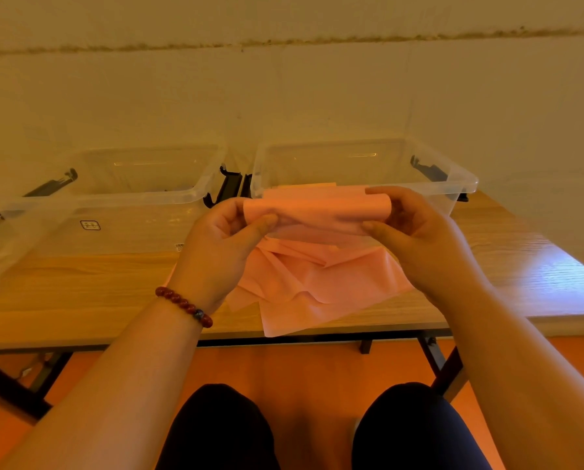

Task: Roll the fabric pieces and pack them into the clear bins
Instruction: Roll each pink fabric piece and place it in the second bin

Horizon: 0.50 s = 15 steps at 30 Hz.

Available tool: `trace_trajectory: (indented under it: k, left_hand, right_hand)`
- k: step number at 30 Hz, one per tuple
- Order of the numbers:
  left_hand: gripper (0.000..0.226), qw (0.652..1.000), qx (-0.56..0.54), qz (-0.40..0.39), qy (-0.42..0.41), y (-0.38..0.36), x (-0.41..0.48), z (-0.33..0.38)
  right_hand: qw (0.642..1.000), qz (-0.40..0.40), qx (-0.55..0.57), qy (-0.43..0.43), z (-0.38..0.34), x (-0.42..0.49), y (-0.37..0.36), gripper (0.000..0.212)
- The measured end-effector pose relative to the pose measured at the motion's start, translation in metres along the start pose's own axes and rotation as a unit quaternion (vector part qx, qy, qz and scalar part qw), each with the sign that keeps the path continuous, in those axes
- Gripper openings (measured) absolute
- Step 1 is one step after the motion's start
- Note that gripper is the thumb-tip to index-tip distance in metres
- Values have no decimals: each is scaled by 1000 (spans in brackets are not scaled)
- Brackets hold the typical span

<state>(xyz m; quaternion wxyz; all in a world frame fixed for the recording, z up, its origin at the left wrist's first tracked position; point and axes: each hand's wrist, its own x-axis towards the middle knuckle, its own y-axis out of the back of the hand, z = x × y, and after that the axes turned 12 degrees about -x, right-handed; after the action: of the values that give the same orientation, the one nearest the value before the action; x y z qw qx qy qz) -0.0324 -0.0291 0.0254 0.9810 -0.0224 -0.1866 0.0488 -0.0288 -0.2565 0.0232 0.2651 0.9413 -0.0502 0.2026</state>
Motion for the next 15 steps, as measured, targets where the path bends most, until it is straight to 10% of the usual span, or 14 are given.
trace_trajectory:
  k: [15]
  left_hand:
    - [27, 999, 25, -7, -34, 5, -2, -5]
  right_hand:
    - [997, 2, 59, -48, -5, -7, -4, 10]
